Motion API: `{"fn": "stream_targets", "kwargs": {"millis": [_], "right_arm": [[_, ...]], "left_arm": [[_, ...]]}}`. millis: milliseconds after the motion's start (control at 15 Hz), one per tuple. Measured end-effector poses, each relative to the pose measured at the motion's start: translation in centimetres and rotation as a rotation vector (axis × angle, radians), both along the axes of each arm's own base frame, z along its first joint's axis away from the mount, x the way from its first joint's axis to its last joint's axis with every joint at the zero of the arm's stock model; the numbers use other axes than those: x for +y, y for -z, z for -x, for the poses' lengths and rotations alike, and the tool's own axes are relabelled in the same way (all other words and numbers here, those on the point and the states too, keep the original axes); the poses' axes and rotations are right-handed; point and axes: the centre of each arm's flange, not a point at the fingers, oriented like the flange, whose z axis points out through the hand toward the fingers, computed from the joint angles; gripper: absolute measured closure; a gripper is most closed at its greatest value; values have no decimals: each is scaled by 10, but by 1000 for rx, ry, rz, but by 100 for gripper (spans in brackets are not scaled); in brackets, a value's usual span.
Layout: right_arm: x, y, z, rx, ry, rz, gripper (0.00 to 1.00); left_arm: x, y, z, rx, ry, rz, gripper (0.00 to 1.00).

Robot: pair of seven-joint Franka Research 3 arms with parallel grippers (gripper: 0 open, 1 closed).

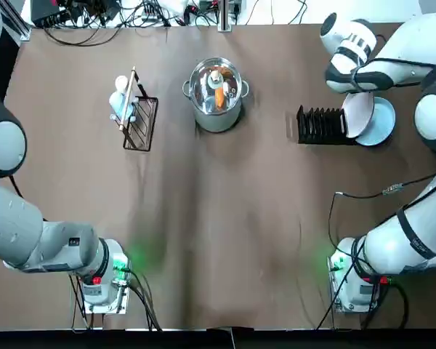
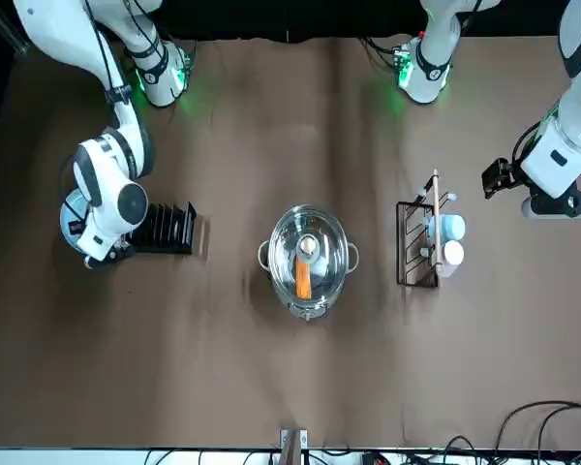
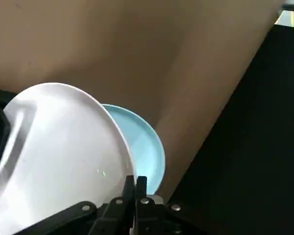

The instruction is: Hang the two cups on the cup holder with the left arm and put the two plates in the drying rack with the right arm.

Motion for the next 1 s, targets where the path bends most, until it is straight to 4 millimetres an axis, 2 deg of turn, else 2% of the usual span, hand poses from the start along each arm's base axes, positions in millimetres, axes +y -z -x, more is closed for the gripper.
{"fn": "stream_targets", "kwargs": {"millis": [133, 400, 667, 1000], "right_arm": [[4, 10, 1, 7, 0, 5, 93], [4, 6, -3, -6, 1, 4, 56], [9, -12, -17, -40, 50, -64, 54], [17, -56, -43, -54, 136, -287, 54]], "left_arm": [[0, 1, 0, 1, 0, 0, 0], [0, 1, 0, 1, 0, 0, 0], [0, 1, 0, 1, 1, 0, 0], [0, 1, 0, 4, 30, 1, 0]]}}
